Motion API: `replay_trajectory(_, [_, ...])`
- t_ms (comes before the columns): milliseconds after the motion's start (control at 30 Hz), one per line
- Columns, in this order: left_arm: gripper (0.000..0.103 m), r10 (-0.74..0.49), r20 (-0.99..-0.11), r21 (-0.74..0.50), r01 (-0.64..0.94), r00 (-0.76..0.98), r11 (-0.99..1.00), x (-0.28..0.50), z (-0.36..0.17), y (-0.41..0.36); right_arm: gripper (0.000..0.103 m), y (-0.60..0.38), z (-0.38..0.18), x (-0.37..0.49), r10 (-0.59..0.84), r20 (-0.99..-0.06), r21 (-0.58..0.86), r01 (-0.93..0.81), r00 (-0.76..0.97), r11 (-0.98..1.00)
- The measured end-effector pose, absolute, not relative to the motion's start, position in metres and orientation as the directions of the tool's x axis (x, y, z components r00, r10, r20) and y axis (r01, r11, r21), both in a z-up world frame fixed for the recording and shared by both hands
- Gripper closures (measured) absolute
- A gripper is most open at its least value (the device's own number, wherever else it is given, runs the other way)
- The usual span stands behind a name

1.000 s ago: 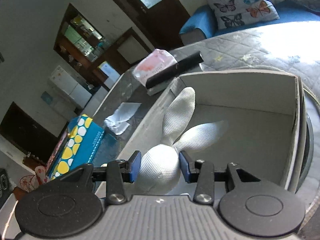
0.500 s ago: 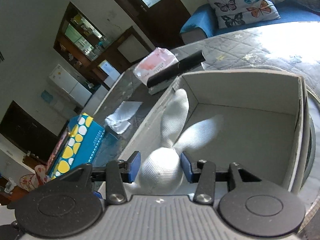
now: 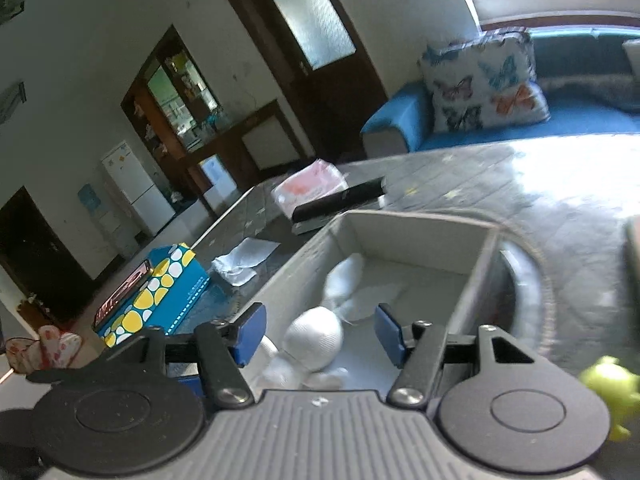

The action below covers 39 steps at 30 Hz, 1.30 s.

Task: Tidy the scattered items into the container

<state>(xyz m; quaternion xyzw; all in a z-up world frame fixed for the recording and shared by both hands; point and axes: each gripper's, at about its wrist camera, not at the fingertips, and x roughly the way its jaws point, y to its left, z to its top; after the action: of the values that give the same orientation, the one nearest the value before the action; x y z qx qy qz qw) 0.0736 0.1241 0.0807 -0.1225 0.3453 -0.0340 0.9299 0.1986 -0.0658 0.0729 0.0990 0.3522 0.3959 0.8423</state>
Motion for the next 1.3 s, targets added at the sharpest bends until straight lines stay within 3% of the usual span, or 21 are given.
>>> replay_trajectory(200, [0.069,-0.215,-0.619,-0.274,0.049,0.756,0.96,0.059,0.079,0.097,0.04,-0.117,0.079,0.161,0.684,-0.503,0.359,-0.592,0.529,0.722])
replay_trajectory(367, [0.069,-0.287,-0.607,-0.307,0.114,0.741,0.945,0.049,0.075,0.074,0.025,-0.15,0.076,0.12,0.619,-0.498,0.243,-0.587,0.608,0.772])
replay_trajectory(600, [0.069,-0.34,-0.644,-0.307,0.176,0.686,0.935,0.053,0.054,0.037,0.016,-0.178,0.05,0.072,0.519,-0.526,0.127,-0.542,0.673,0.831])
replay_trajectory(933, [0.069,-0.233,-0.679,-0.217,0.113,0.696,0.97,0.068,0.035,0.007,0.013,-0.188,0.009,0.062,0.47,-0.596,0.126,-0.502,0.651,0.855])
replay_trajectory(1300, [0.068,-0.101,-0.699,-0.121,0.022,0.708,0.992,0.084,0.023,-0.015,0.011,-0.185,-0.002,0.069,0.496,-0.594,0.148,-0.519,0.633,0.842])
